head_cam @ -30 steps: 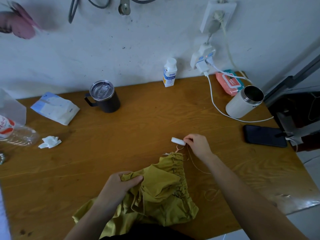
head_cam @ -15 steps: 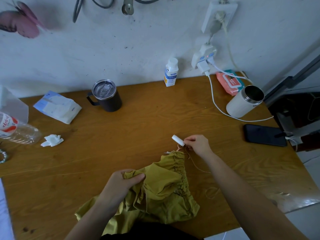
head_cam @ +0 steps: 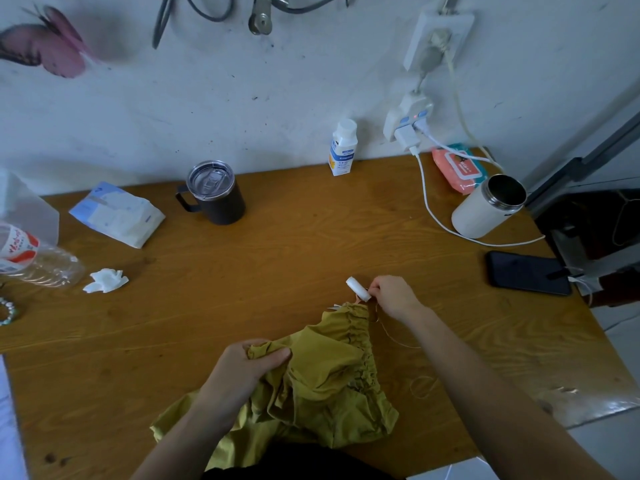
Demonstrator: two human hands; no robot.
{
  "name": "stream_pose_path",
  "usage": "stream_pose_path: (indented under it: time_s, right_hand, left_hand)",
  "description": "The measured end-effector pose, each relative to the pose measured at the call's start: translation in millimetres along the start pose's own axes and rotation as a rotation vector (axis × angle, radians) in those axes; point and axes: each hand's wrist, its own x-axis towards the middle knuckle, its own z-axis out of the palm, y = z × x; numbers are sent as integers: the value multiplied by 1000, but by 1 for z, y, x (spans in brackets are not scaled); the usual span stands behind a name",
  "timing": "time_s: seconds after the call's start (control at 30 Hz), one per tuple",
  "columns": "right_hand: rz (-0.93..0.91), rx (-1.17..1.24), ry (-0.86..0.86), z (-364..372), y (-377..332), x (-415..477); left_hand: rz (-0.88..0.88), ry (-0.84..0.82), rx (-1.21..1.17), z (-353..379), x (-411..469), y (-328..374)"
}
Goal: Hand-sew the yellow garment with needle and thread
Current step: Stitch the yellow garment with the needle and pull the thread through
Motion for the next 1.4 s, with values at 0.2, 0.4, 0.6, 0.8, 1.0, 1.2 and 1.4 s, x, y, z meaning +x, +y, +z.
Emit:
stream_pose_path:
  time_s: [0.2,0.4,0.6,0.8,1.0,1.2,1.4]
  right_hand:
    - [-39,-99,17,-3,-4,-5]
    - [-95,-159,32,-9,-6,-7]
    - [-121,-155,39,-13,-6,-7]
    - [-60,-127,17,-23,-7,-8]
    - [-51,141,120,-35,-15,-22]
    - [-160,506,153,-49,-41,-57]
    - [-281,666,179,-71,-69,-96]
  left_hand:
    - [-8,1,-8,0,-1,0]
    - [-11,2,-7,0,-2,1]
    - [6,-2,-3,0,-3,0]
    - [3,11,-3,-1,-4,2]
    - [30,24,-15,-3,-8,6]
    - [120,36,-80,-11,-23,18]
    - [240,18,-145,-17,-50,28]
